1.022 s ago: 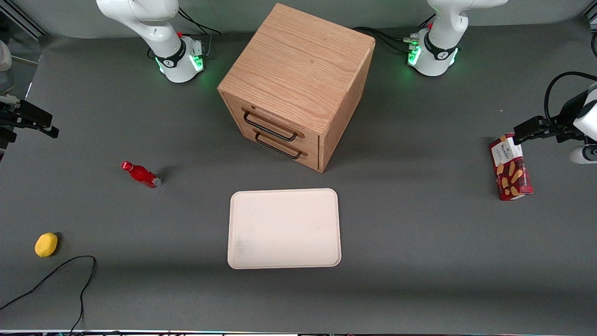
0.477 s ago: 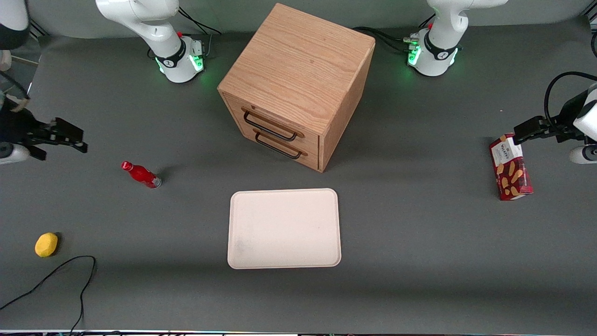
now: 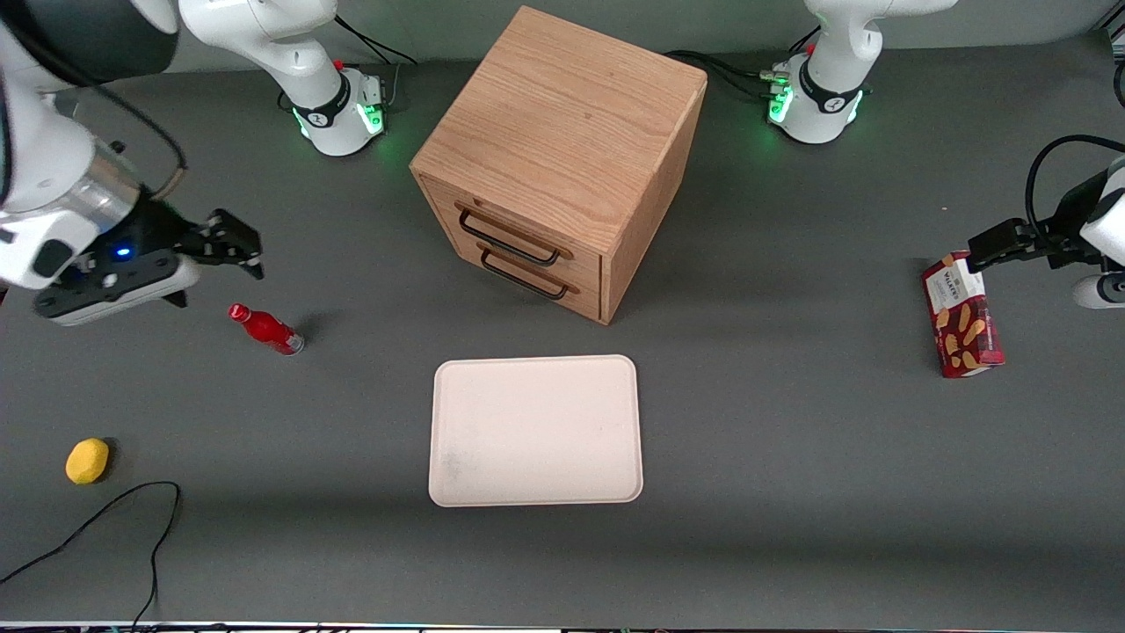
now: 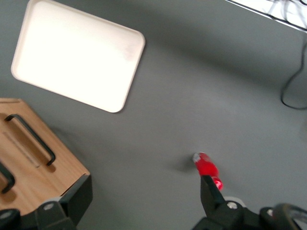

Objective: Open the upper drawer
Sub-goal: 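Move the right gripper toward the upper drawer's black handle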

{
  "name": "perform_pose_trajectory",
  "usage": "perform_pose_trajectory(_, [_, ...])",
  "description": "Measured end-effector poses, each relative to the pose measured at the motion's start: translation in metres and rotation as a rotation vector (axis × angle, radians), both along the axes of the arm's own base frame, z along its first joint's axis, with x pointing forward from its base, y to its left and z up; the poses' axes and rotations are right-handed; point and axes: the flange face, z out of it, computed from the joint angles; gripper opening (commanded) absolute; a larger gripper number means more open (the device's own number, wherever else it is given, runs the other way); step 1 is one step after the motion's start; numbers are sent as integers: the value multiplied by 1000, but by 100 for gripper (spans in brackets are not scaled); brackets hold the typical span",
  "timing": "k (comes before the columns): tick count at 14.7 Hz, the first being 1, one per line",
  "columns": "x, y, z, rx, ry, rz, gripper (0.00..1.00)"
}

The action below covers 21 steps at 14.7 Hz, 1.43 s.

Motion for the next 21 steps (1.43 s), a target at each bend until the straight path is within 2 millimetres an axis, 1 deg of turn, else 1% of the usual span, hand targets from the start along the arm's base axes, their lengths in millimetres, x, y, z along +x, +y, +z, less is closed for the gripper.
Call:
perform_pose_trajectory(3, [-19, 60, 2, 1, -3, 106, 100])
perform_pose_trajectory(4, [-25, 77, 2, 1, -3, 137, 100])
perform_pose_trajectory(8, [-47, 128, -1, 0, 1, 231, 100])
perform_pose_trajectory(11, [-64, 166, -9, -6, 12, 328, 100])
perform_pose_trajectory(12, [-67, 173, -13, -6, 19, 374, 100])
perform_pose_trajectory(14, [-67, 182, -21, 17, 41, 433, 100])
perform_pose_trajectory(21, [-61, 198, -54, 21, 99, 463, 100])
